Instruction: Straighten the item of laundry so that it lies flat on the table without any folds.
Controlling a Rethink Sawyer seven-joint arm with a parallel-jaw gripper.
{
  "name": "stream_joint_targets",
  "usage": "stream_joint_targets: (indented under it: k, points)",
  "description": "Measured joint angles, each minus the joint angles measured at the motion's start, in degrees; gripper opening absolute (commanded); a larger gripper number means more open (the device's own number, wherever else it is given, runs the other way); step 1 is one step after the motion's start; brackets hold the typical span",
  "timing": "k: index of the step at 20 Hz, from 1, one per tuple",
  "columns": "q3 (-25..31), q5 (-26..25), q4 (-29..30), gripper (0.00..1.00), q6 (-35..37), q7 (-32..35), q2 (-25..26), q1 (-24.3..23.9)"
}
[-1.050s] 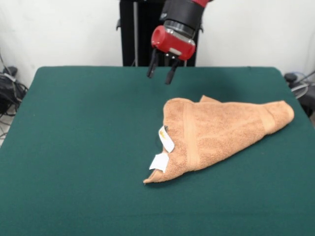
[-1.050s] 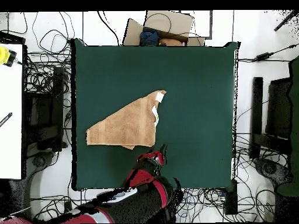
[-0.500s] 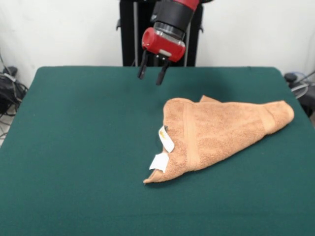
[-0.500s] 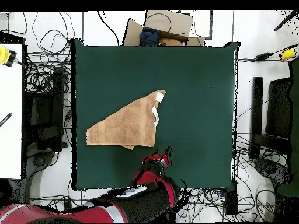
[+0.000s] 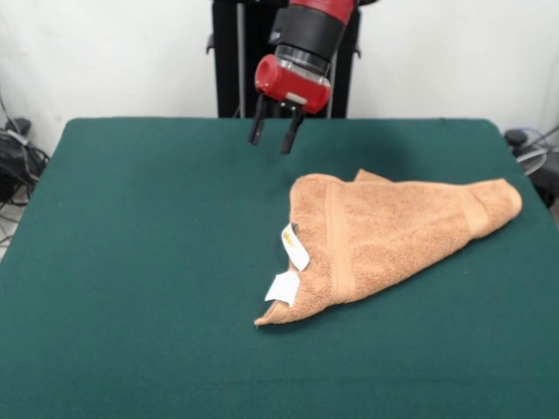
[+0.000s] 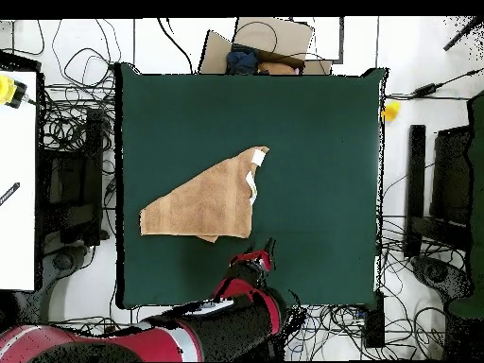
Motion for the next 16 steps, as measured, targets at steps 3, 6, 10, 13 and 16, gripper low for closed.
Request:
stream_joint_targets:
  k: [3, 6, 10, 13, 16]
  points:
    - [0.00, 0.00, 0.00, 1.00, -0.59, 0.00, 0.58, 0.17]
    - [0.01, 0.00, 0.00, 1.00, -1.18, 0.00, 1.26, 0.20]
    - [0.07, 0.09, 0.13, 1.00, -1.96, 0.00, 1.96, 0.40]
    - [0.10, 0.61, 0.68, 1.00, -2.42, 0.00, 2.20, 0.66]
    - [0.10, 1.49, 1.70, 1.00, -2.78, 0.00, 2.31, 1.26]
